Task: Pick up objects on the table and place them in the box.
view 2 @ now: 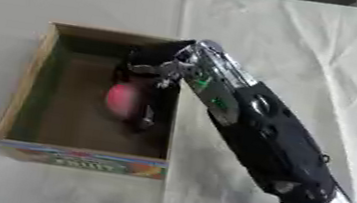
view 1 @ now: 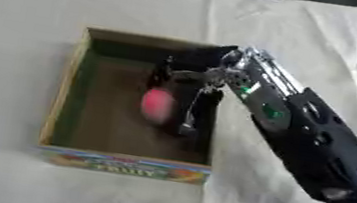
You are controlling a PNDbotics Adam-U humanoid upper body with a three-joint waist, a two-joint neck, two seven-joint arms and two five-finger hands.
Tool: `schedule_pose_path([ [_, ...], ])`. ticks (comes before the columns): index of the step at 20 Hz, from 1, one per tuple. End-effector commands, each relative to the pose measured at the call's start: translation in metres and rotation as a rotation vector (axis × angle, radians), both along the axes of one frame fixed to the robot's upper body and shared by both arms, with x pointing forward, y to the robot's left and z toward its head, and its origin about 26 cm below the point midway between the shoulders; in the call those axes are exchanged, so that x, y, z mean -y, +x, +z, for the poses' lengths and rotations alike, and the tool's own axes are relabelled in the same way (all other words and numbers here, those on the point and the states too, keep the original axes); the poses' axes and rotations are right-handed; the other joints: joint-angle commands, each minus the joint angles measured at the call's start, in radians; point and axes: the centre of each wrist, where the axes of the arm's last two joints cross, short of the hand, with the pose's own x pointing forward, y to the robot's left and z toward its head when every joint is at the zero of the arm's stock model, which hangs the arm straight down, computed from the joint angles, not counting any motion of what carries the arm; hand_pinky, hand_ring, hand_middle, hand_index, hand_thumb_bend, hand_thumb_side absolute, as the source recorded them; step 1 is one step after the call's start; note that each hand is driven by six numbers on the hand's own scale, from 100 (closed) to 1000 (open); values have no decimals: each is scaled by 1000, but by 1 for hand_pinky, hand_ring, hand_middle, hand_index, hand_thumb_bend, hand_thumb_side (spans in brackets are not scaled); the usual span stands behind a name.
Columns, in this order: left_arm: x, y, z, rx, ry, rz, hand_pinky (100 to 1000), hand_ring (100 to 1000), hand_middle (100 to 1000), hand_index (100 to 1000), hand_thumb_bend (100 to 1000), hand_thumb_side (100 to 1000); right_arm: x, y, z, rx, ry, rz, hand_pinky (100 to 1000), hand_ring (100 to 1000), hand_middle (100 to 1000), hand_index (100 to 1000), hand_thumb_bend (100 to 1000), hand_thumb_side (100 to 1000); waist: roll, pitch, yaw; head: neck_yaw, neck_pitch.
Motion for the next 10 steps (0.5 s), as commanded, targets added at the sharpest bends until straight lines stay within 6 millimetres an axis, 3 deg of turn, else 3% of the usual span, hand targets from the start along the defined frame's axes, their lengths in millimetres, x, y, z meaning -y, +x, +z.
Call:
schedule_pose_path([
  [1,1,-3,7,25,11,-9,536,504,589,691,100,847,-1,-2,13,40,-11,10,672,836,778,902,689,331,4,-23,-1,-3,-12],
  [10,1,-3,6,22,11,-8,536,504,588,691,100,848,1,-16,41,112,104,41,670,828,773,898,726,423,8,-24,-6,-4,-14],
])
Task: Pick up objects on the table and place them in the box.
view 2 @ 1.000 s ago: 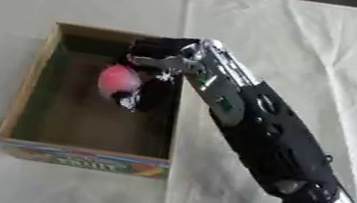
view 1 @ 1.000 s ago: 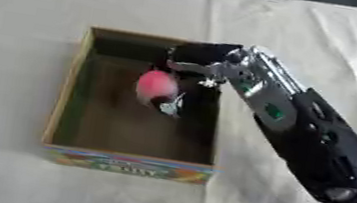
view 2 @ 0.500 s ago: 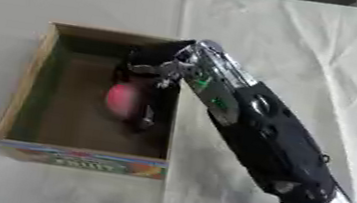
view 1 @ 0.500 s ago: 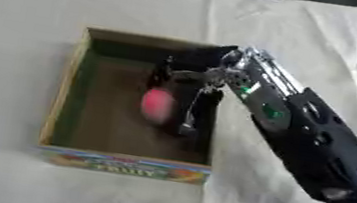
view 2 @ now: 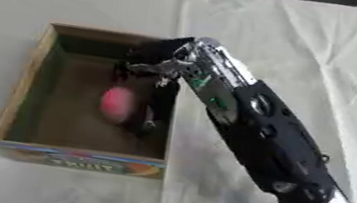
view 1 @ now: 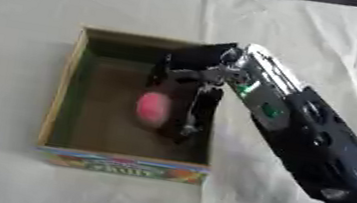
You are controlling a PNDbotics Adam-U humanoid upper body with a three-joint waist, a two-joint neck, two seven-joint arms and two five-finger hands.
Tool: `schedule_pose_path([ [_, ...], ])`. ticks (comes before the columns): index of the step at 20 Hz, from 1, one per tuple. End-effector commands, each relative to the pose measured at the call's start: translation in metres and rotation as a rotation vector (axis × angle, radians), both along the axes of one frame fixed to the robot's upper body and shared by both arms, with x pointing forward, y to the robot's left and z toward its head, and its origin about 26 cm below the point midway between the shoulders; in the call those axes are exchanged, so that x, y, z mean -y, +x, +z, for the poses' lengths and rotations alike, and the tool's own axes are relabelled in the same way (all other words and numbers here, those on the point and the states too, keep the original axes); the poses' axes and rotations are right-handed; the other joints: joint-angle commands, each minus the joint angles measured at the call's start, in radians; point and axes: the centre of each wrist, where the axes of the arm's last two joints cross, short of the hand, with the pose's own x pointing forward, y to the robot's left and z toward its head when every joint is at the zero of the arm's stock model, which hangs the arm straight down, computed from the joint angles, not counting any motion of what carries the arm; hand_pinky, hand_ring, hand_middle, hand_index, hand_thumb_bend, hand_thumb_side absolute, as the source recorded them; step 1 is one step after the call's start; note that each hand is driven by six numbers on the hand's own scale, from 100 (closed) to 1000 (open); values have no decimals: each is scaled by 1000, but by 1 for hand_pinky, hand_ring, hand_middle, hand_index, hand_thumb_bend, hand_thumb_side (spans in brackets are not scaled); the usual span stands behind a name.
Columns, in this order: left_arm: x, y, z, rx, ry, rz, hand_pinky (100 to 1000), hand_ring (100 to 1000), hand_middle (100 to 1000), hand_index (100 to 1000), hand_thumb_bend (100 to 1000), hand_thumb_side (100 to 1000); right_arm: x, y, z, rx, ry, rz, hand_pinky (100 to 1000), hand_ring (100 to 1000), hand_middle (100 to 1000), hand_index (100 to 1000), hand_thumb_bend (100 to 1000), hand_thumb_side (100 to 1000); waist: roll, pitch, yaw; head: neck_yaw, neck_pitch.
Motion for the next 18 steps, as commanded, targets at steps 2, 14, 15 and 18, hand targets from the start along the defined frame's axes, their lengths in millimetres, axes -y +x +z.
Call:
schedule_pose_path([
  [2,1,-3,6,25,6,-4,536,504,587,691,100,848,4,-13,35,83,116,32,668,822,769,901,748,450,3,-24,-2,-2,-14],
  [14,-1,-3,5,22,5,9,537,504,586,690,100,847,51,-59,105,100,484,70,664,795,757,923,711,599,7,-29,-14,22,-8],
  [15,-1,-3,5,21,5,10,537,504,586,690,100,848,58,-63,110,92,517,68,663,792,756,924,705,619,7,-29,-16,26,-7],
  [18,-2,-3,5,22,5,14,537,504,586,690,100,846,77,-79,123,85,607,58,662,787,753,926,693,645,9,-29,-19,34,-5],
])
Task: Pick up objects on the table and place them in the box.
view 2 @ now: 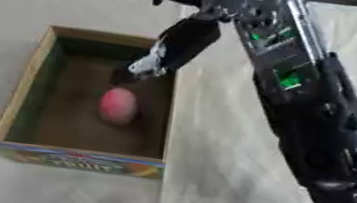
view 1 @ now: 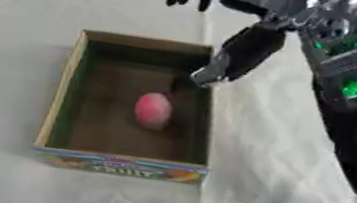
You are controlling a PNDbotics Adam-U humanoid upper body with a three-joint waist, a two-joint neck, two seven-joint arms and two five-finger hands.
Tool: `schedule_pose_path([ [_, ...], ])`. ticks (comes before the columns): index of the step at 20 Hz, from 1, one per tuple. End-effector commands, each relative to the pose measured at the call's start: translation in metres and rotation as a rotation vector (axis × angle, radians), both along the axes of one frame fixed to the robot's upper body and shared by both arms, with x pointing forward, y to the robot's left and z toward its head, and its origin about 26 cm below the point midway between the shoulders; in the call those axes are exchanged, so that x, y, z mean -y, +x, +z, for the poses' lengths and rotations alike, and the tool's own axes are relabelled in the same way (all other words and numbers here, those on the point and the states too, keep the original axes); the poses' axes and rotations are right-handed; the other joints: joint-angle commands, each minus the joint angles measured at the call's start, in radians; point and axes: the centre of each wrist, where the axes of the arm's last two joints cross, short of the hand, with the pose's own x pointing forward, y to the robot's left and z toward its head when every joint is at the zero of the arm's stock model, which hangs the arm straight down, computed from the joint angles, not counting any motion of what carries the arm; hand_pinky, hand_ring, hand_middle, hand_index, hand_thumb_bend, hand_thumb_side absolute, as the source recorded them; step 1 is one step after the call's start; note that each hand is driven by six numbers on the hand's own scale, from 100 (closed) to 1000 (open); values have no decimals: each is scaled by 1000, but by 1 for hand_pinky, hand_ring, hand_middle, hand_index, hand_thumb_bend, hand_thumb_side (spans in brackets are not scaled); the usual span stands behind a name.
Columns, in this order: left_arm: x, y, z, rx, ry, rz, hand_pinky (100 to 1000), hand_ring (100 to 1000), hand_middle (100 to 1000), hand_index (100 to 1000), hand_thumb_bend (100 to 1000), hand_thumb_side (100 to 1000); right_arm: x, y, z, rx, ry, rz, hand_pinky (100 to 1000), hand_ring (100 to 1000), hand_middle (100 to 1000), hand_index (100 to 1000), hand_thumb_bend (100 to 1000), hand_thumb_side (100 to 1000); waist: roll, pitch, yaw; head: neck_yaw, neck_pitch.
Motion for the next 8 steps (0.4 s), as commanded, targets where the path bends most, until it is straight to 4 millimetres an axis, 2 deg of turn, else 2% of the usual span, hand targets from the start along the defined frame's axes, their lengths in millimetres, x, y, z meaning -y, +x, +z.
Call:
schedule_pose_path([
  [1,-1,-3,7,30,7,9,537,504,585,690,100,846,22,-21,23,25,90,-3,660,782,751,931,685,678,2,-21,-3,12,-5],
  [5,-2,-3,7,32,7,13,537,504,585,690,100,845,45,-40,30,44,211,-31,649,774,755,940,664,728,5,-19,-8,24,-8],
  [8,-2,-3,8,34,8,18,537,505,585,690,100,845,61,-46,31,62,310,-50,647,773,757,947,646,723,7,-17,-12,32,-10],
])
